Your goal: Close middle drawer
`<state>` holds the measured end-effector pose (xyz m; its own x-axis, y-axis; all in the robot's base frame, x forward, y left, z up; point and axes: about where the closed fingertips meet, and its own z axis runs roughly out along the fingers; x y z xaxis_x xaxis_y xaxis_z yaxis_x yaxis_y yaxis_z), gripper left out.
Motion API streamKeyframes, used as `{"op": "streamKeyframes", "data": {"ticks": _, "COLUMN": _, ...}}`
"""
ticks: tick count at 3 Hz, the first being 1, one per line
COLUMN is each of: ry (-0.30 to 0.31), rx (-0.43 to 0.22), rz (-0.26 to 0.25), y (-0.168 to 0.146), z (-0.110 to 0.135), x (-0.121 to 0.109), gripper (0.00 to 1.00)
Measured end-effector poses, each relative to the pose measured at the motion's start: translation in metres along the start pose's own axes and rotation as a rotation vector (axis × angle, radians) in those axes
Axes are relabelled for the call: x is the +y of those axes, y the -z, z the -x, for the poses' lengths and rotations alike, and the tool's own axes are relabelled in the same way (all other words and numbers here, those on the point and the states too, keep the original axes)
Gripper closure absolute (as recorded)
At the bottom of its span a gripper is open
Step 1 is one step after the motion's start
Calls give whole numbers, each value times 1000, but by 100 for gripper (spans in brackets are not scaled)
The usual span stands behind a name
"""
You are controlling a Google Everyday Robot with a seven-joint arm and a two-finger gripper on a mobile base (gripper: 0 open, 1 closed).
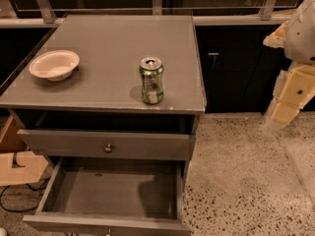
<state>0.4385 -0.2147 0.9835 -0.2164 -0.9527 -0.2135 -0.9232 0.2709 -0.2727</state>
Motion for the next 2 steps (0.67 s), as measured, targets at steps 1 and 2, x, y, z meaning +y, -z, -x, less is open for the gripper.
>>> {"op": "streamKeyframes", "data": {"ticks": 1, "ry": 0, "rx": 0, "rz": 0, "y": 0, "z": 0, "x": 0, "gripper": 0}}
{"op": "streamKeyframes", "data": {"ticks": 2, "ry": 0, "rx": 0, "rz": 0, "y": 0, "z": 0, "x": 0, "gripper": 20}}
